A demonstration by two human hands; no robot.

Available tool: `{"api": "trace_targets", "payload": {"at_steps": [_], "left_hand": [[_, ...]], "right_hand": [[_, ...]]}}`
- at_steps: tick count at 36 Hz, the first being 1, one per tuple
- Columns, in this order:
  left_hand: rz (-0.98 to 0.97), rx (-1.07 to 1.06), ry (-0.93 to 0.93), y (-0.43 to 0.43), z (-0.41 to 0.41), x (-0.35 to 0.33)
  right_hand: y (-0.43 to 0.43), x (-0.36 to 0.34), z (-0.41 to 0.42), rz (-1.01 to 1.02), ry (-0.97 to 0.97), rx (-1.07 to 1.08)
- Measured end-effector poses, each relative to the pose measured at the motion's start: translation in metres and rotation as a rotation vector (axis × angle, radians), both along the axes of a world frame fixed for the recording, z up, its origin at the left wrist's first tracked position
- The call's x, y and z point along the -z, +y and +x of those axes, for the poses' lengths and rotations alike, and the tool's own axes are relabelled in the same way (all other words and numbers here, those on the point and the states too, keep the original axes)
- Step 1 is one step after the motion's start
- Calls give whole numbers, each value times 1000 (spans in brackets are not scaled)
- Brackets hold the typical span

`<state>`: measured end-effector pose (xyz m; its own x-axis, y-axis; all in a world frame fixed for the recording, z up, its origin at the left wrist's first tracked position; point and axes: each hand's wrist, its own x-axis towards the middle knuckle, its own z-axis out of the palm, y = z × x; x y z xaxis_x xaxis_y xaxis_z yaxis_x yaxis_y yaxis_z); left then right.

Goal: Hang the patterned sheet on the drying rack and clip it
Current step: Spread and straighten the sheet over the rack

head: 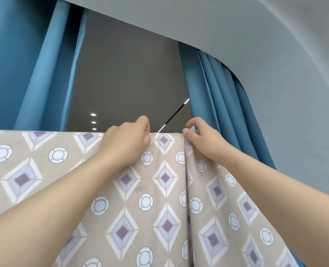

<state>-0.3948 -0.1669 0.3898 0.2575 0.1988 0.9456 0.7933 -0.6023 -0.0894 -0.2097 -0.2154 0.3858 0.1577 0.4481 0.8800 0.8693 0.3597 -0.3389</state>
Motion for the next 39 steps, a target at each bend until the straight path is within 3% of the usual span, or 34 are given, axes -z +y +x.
{"api": "trace_targets", "payload": {"at_steps": [4, 9, 17, 22, 27, 33, 35, 39], "left_hand": [[68, -76, 88, 8, 4, 14], [64, -92, 35, 11, 14, 16], [48, -90, 7, 7, 36, 18], [55, -74, 66, 4, 56, 25], [63, -39, 78, -2, 72, 27], [95, -27, 88, -9, 78, 20], [90, -29, 84, -9, 80, 21], [62, -22, 72, -6, 81, 29]], "right_hand": [[0, 19, 20, -122, -20, 90], [-8, 28, 49, -153, 21, 162], [-22, 49, 77, -263, 306, -94], [-32, 69, 89, -428, 339, -181], [-35, 74, 92, -259, 426, -155], [-37, 56, 101, 243, 641, -61], [-37, 55, 104, 269, 730, -118], [-34, 60, 113, 100, 882, -157]]}}
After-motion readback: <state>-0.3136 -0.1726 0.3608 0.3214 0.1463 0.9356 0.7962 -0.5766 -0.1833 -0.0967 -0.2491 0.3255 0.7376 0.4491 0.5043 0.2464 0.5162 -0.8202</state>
